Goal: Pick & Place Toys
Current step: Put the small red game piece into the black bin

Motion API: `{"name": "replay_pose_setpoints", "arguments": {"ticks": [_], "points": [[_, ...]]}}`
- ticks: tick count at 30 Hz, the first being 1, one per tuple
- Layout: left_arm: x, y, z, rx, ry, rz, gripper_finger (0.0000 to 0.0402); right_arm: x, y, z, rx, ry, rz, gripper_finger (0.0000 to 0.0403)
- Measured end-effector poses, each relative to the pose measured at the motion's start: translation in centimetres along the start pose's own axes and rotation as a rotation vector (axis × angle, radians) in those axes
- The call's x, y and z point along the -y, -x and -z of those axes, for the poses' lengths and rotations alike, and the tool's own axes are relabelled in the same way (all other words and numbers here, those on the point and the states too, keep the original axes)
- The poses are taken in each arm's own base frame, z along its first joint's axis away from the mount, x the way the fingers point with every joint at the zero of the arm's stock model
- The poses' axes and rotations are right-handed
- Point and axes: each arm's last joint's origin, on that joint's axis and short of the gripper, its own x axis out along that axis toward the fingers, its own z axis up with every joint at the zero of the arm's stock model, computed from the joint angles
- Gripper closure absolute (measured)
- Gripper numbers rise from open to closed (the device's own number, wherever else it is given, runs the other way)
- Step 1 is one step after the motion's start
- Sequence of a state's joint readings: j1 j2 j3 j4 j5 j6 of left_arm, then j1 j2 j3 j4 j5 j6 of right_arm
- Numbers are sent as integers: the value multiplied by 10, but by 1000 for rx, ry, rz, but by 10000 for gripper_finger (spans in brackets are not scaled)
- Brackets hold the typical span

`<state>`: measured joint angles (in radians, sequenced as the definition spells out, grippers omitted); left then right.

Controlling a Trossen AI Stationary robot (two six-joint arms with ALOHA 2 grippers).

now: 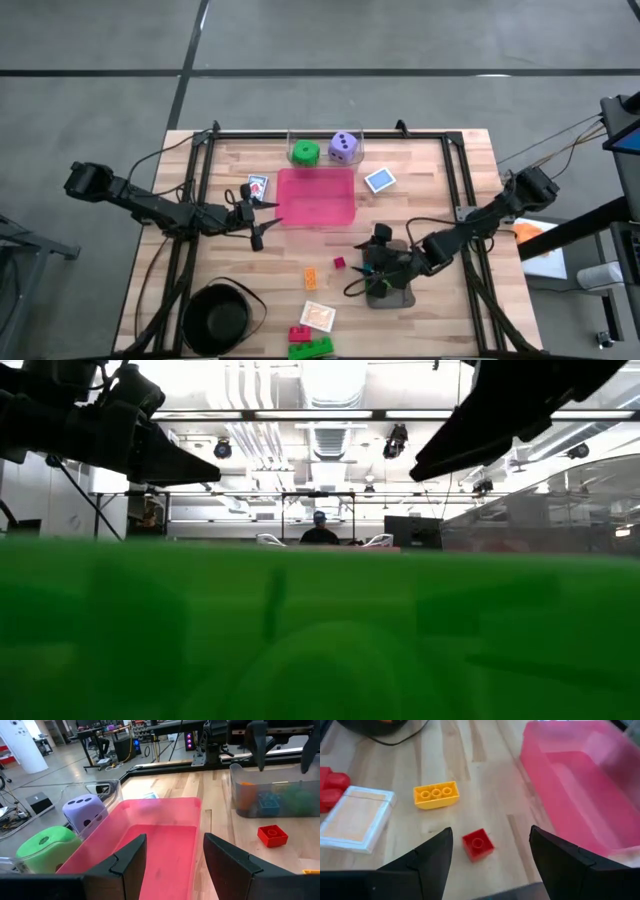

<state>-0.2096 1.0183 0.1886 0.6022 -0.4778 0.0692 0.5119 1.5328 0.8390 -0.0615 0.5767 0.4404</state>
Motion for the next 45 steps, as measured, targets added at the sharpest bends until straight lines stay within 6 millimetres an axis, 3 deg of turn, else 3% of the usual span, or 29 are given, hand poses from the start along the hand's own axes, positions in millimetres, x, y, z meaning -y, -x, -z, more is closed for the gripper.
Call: {"name": "replay_pose_setpoints", "arguments": {"ticks": [16, 27, 34, 45], "points": [[0, 0, 0, 0, 3, 1, 205, -5, -47, -21, -189, 95, -109, 137], [0, 0, 0, -1, 0, -1, 205, -25, -72, -37, -437, 272, -56, 8], [0, 0, 0, -1, 0, -2, 205, -32, -92, -42, -560, 387, -89, 26], [0, 0, 1, -7, -3, -1, 205, -12, -110, -45, -643, 396, -158, 27]]}}
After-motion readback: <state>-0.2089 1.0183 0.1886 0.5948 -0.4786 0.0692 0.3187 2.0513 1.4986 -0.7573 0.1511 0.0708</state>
